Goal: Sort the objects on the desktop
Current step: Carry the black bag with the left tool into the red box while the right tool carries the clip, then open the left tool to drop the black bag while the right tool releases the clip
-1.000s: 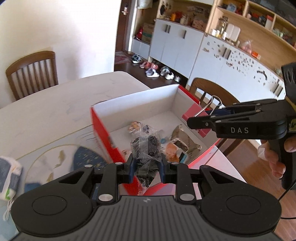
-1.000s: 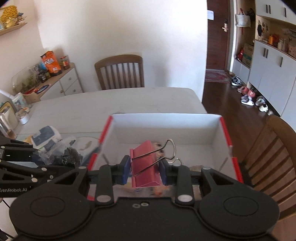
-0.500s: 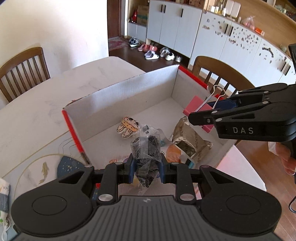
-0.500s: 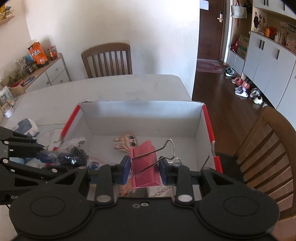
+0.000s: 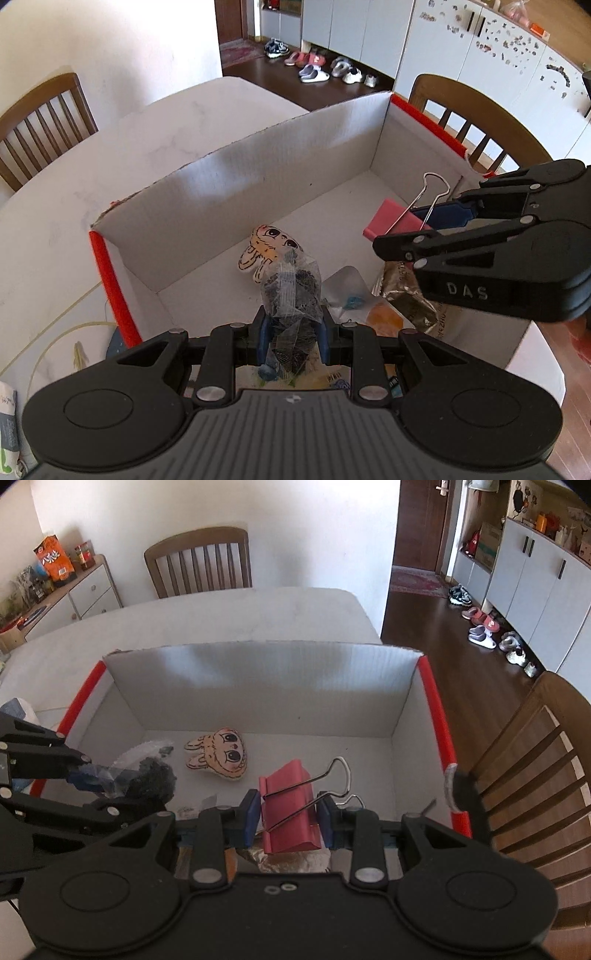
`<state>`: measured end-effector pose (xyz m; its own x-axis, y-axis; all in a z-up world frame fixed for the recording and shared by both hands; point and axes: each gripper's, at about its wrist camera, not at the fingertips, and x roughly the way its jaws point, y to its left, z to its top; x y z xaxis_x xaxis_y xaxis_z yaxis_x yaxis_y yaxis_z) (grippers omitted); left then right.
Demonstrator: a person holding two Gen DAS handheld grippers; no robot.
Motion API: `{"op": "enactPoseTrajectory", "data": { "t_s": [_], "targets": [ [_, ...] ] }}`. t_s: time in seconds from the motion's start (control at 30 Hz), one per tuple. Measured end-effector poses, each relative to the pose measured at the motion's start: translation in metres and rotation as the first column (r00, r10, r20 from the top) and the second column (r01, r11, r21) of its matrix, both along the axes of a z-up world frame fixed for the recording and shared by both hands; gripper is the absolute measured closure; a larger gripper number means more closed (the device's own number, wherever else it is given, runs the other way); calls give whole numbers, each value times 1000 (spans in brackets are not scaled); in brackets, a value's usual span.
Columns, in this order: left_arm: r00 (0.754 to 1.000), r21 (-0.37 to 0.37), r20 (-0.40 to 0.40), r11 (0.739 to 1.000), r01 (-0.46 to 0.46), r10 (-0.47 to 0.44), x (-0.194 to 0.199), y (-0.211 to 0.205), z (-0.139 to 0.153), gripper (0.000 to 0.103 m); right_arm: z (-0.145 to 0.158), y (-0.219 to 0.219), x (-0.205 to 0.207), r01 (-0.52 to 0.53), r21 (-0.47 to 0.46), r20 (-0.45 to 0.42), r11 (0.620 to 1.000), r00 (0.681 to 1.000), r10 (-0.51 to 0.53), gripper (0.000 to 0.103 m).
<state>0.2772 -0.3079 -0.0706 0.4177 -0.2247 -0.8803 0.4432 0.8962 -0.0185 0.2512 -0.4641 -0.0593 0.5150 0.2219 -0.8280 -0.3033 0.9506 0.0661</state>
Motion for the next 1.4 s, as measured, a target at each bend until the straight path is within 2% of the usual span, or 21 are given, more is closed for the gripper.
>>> {"op": "enactPoseTrajectory", "data": {
  "t_s": [0.27,0.5,0.83,1.1,1.13,1.2,1.4],
  "targets": [
    [999,39,-47,999,9,-7,13,-9,-12,79,-14,2,5,-18,-37,-50,999,999,16,71],
    [998,38,-64,999,9,-7,13,-8,-15,79,-16,3,9,-20,-39,-61,999,998,17,70],
    [999,0,-51,1000,-8,8,2,0,-6,79,-11,4,9,-12,-41,-67,999,998,10,66],
    [1000,-79,-19,997,-26,24,-13,13,11,79,4,-2,-3,-24,-14,-59,1000,998,23,64],
    [1000,-87,-14,996,-29,28,-14,14,13,79,6,-2,-4,-20,-12,-58,1000,998,19,62],
    [999,-97,1,994,-45,45,-17,18,18,79,11,-3,-8,-7,0,-42,1000,999,7,43],
    [996,-132,49,989,-64,71,-30,30,32,79,30,-3,-17,-9,29,-5,1000,1000,9,37]
  ]
}}
